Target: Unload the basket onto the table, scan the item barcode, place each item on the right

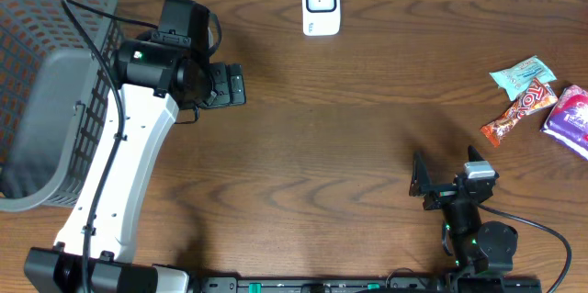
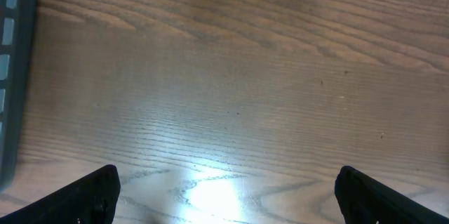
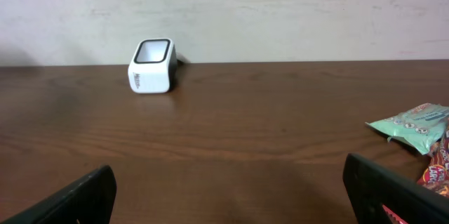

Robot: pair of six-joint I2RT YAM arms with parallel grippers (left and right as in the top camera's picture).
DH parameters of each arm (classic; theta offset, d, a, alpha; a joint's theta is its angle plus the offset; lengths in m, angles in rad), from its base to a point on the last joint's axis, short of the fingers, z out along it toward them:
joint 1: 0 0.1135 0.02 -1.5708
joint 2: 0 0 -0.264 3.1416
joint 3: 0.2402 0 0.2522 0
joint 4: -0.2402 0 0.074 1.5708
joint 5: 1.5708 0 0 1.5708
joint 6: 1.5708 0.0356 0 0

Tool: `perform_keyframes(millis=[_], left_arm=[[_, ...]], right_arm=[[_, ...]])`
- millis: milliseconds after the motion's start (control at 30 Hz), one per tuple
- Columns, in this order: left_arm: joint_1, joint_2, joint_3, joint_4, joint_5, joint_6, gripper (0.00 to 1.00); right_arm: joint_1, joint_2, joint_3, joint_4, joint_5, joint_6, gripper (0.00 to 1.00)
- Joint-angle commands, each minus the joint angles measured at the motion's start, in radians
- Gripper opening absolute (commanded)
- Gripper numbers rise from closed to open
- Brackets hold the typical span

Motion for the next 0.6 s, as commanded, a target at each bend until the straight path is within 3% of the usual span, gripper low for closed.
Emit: perform_keyframes(millis=[0,567], left_arm=[[0.004,0.002,-0.005,-0.004,-0.009,-0.005,0.98],[0.003,-0.029,-0.046,0.007,-0.057,-0.002,0.98]], right_arm=[[-0.003,-0.011,-0.003,0.0,-0.003,-0.007,0.99],[-0.003,-0.011,-0.003,0.0,-0.003,-0.007,0.99]])
